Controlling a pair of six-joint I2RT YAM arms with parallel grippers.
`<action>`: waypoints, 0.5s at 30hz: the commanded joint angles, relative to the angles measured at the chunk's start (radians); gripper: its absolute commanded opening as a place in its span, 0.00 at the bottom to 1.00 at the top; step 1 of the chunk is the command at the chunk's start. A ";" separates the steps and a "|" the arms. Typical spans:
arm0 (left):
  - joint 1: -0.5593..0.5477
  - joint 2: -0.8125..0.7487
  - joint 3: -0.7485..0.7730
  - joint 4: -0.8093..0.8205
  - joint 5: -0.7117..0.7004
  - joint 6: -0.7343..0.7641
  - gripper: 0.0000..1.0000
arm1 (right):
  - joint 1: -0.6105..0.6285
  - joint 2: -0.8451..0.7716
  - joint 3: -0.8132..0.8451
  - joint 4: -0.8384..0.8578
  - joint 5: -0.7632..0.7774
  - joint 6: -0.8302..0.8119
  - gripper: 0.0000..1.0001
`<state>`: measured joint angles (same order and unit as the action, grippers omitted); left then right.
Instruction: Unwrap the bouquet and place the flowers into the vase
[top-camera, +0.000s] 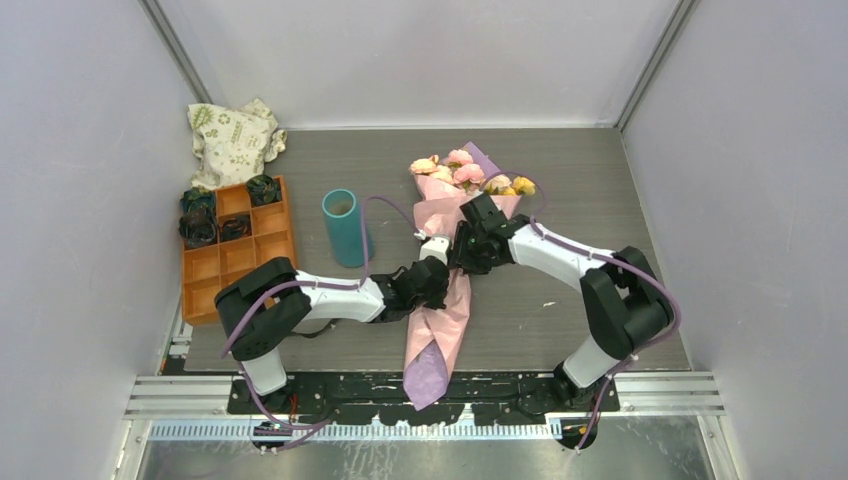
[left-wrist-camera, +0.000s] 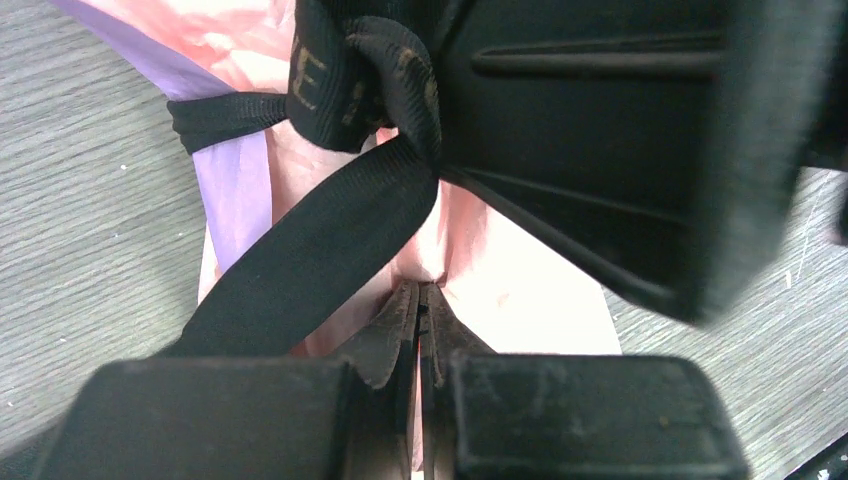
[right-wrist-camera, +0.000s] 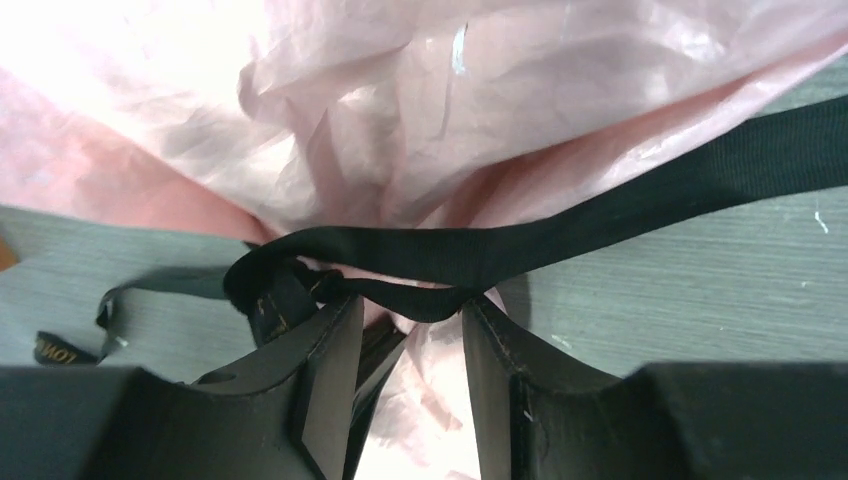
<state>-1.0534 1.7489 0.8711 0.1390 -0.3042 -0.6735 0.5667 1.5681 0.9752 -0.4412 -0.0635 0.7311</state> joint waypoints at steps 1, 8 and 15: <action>0.007 0.023 -0.006 -0.049 -0.025 0.013 0.02 | 0.003 0.038 0.065 0.035 0.060 -0.039 0.46; 0.007 0.030 -0.007 -0.049 -0.024 0.012 0.02 | 0.003 0.060 0.107 0.018 0.188 -0.059 0.45; 0.006 0.024 -0.011 -0.050 -0.026 0.011 0.02 | 0.004 0.090 0.180 -0.037 0.302 -0.095 0.45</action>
<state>-1.0534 1.7500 0.8711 0.1406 -0.3046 -0.6735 0.5678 1.6470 1.0882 -0.4622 0.1310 0.6720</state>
